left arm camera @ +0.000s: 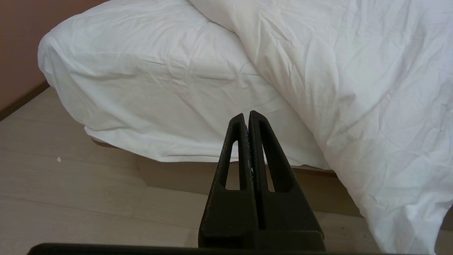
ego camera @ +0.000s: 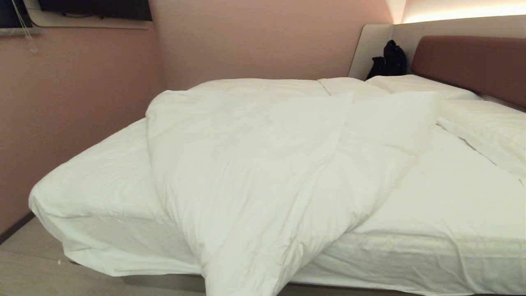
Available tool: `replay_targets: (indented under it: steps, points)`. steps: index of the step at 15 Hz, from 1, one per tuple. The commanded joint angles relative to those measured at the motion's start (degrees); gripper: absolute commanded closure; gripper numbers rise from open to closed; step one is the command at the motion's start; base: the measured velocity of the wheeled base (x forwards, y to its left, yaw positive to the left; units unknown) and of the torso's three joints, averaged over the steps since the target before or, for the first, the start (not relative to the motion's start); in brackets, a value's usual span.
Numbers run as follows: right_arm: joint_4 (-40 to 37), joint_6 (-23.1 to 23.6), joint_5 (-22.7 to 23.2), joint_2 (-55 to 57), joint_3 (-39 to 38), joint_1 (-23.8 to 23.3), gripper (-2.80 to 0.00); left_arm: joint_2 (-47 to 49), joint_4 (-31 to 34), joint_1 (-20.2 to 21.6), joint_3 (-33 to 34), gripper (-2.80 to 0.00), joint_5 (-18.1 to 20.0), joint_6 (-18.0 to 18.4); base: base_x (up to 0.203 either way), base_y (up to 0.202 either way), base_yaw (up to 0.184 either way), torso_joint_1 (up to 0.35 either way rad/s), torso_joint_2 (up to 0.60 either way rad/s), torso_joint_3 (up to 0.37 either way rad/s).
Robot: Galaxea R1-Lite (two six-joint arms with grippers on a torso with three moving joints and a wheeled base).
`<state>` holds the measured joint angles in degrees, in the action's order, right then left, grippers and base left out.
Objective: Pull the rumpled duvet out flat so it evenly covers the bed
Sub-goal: Hold the folded corner of the quilt
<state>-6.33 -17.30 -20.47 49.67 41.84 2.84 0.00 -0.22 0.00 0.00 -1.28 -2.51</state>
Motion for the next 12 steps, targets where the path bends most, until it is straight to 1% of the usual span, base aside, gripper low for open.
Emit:
replay_targets:
  steps: [1, 6, 9, 12]
  points:
    - [0.0, 1.9, -0.1, -9.8, -4.6, 0.0, 0.0, 0.0, 0.0, 0.0, 0.0, 0.0, 0.0, 0.0, 0.0, 0.0, 0.0, 0.0, 0.0, 0.0]
    - [-1.3, 4.6, 0.0, -21.3, -9.4, -0.1, 0.0, 0.0, 0.0, 0.0, 0.0, 0.0, 0.0, 0.0, 0.0, 0.0, 0.0, 0.0, 0.0, 0.0]
    - [-3.2, 5.9, 0.3, -26.0, -11.6, -0.2, 0.0, 0.0, 0.0, 0.0, 0.0, 0.0, 0.0, 0.0, 0.0, 0.0, 0.0, 0.0, 0.0, 0.0]
    - [-3.4, 7.2, 0.2, -29.9, -14.8, -0.7, 0.0, 0.0, 0.0, 0.0, 0.0, 0.0, 0.0, 0.0, 0.0, 0.0, 0.0, 0.0, 0.0, 0.0]
